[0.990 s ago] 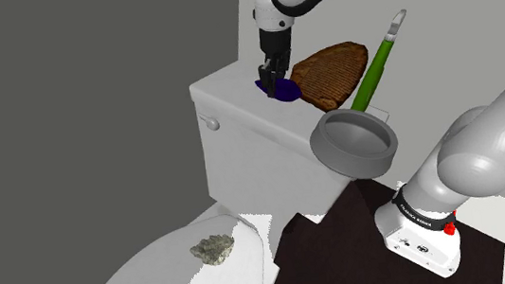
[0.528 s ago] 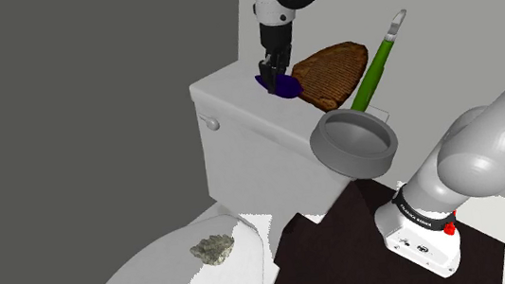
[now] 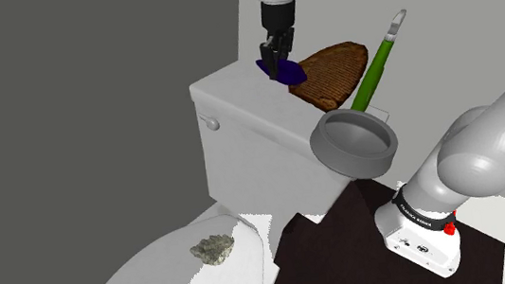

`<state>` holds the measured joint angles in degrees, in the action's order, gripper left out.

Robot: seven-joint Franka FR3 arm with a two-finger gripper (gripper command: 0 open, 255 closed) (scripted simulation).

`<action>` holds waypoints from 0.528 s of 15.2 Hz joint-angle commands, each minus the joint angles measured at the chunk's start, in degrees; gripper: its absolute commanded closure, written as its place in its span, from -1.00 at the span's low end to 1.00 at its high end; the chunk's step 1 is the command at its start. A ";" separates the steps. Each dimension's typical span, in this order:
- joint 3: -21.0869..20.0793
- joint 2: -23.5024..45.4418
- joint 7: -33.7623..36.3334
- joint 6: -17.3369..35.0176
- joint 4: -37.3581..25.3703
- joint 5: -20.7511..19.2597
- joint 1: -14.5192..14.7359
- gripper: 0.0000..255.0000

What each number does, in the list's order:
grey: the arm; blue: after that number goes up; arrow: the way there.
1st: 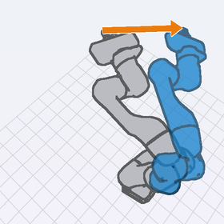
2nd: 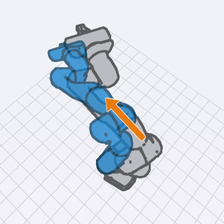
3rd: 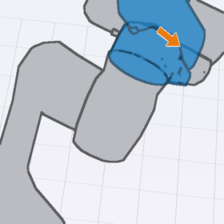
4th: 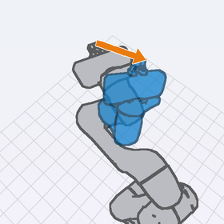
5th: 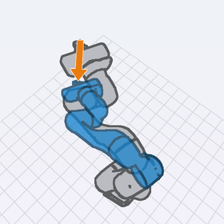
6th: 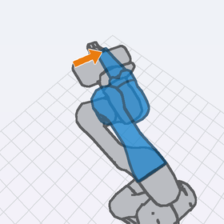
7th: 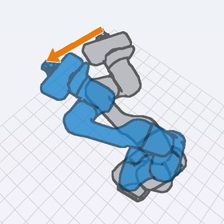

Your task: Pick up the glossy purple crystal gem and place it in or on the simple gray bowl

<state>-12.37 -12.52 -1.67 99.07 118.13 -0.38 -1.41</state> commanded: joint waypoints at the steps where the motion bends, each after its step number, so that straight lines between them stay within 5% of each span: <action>1: 0.01 -0.17 -0.03 -1.51 -1.33 0.04 0.01 1.00; 8: 0.11 -0.13 -0.23 -6.90 -6.76 -0.01 -0.07 1.00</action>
<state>-12.30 -12.72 -1.82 92.93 112.19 -0.35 -1.44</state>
